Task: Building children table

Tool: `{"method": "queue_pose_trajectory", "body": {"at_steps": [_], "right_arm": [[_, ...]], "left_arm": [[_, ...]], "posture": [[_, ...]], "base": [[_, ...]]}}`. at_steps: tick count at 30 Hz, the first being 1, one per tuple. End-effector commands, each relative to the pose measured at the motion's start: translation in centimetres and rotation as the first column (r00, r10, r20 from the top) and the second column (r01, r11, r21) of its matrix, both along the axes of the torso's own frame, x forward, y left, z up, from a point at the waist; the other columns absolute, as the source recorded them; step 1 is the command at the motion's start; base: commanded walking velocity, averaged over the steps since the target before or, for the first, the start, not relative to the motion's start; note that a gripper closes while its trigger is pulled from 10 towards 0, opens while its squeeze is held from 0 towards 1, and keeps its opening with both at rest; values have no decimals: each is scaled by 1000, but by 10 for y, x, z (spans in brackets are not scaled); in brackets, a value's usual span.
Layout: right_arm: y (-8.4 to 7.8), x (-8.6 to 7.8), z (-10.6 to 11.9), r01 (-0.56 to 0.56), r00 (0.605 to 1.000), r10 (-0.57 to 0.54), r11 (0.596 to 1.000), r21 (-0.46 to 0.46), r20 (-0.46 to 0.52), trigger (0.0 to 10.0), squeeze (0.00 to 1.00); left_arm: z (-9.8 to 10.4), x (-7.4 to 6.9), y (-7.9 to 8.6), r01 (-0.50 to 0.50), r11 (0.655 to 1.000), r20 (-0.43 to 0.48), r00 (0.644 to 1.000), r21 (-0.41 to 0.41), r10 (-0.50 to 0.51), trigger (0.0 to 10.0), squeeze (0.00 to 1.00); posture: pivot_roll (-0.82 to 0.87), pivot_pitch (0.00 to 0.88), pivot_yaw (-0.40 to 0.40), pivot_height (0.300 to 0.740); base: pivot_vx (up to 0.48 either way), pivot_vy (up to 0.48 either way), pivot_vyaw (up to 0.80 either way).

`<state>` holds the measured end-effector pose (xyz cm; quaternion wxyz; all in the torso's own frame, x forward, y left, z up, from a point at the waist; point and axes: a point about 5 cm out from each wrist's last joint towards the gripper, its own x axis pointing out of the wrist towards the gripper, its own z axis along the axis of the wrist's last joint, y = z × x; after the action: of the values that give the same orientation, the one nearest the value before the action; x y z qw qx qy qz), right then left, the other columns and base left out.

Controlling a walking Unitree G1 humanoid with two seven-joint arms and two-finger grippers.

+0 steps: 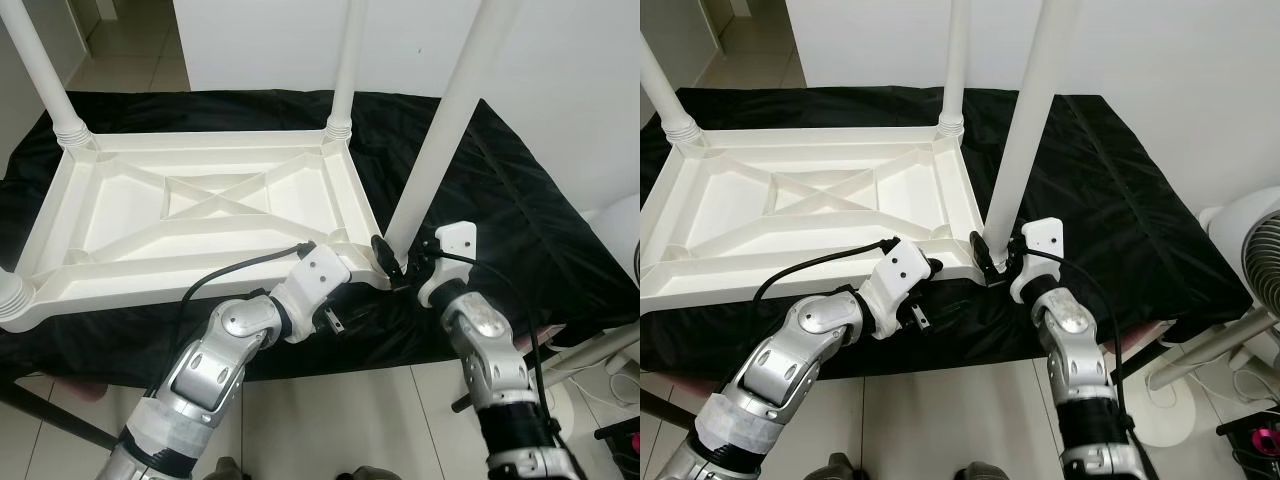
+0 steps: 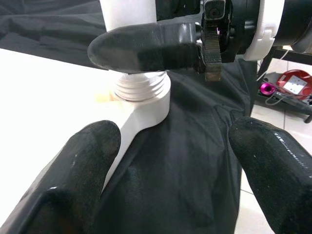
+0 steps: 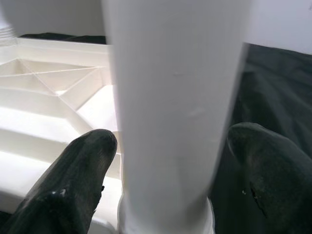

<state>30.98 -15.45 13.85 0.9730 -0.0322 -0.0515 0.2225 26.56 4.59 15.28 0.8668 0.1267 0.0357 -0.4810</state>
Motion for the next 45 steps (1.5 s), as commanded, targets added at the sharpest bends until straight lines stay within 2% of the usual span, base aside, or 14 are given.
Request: {"method": "queue_pose_trajectory", "body": {"at_steps": [1, 3, 7, 8, 10, 11, 23, 24, 27, 28, 33, 36, 38, 45], "right_arm": [[2, 0, -2, -26, 1000, 26, 1000, 0, -6, 10000, 0], [5, 4, -5, -108, 994, 108, 993, -42, -13, 10000, 0], [7, 11, -7, -162, 987, 160, 984, -77, -29, 10000, 0], [8, 15, -8, -180, 983, 178, 978, -103, -36, 9137, 0], [8, 15, -8, -180, 983, 178, 978, -103, -36, 9137, 0], [8, 18, -9, -192, 981, 188, 974, -120, -42, 0, 0], [-6, 19, -23, -196, 977, 182, 971, -139, -106, 0, 0], [-6, 19, -24, -184, 979, 170, 975, -125, -113, 8471, 0], [-6, 19, -25, -177, 980, 163, 977, -118, -117, 8471, 0], [-5, 19, -25, -159, 983, 148, 982, -104, -113, 10000, 0], [0, 20, -24, 14, 995, -22, 997, -78, -102, 10000, 0], [2, 20, -25, 61, 992, -67, 996, -62, -107, 10000, 0], [8, 19, -27, 217, 966, -216, 976, -6, -140, 10000, 0], [34, 16, -24, 370, 920, -354, 926, 74, -169, 10000, 0]], "left_arm": [[0, 1, -1, -3, 1000, 7, 1000, 9, 3, 10000, 0], [0, 2, -1, 2, 1000, 7, 1000, 12, -2, 10000, 0], [1, 3, -1, 7, 1000, 7, 1000, 13, -7, 10000, 0], [1, 4, -1, 9, 1000, 8, 1000, 13, -9, 10000, 0], [1, 4, -1, 9, 1000, 8, 1000, 13, -9, 10000, 0], [2, 4, -2, 10, 1000, 9, 1000, 13, -10, 10000, 0], [5, 5, -3, -12, 1000, 18, 1000, -1, 12, 10000, 0], [5, 5, -2, -14, 1000, 19, 1000, -3, 14, 10000, 0], [5, 5, -2, -16, 1000, 19, 1000, -4, 16, 10000, 0], [4, 5, -2, -20, 1000, 15, 1000, -6, 20, 10000, 0], [1, 3, -3, -5, 1000, 6, 1000, -3, 5, 10000, 0], [1, 3, -3, -3, 1000, 6, 1000, 0, 3, 10000, 0], [1, 5, -3, 1, 1000, 6, 1000, 5, -1, 10000, 0], [1, 5, -3, 7, 1000, 4, 1000, 11, -7, 10000, 0]], "posture": [[-81, 0, -15, 740], [-87, 0, -1, 740], [-94, 0, 7, 740], [-94, 0, 7, 740], [-94, 0, 7, 740], [-94, 0, 7, 740], [-103, 13, -25, 740], [-110, 16, -28, 740], [-110, 16, -28, 740], [-137, 23, -28, 740], [-156, 34, -9, 740], [-162, 35, -2, 740], [-167, 36, 4, 740], [-159, 39, 19, 740]], "base": [[0, 0, 0], [0, 0, 0], [0, 0, 0], [0, 0, 0], [0, 0, 0], [0, 0, 0], [0, 0, 0], [0, 0, 0], [0, 0, 0], [0, 0, 0], [0, 0, 0], [0, 0, 0], [0, 0, 0], [0, 0, 0]]}}
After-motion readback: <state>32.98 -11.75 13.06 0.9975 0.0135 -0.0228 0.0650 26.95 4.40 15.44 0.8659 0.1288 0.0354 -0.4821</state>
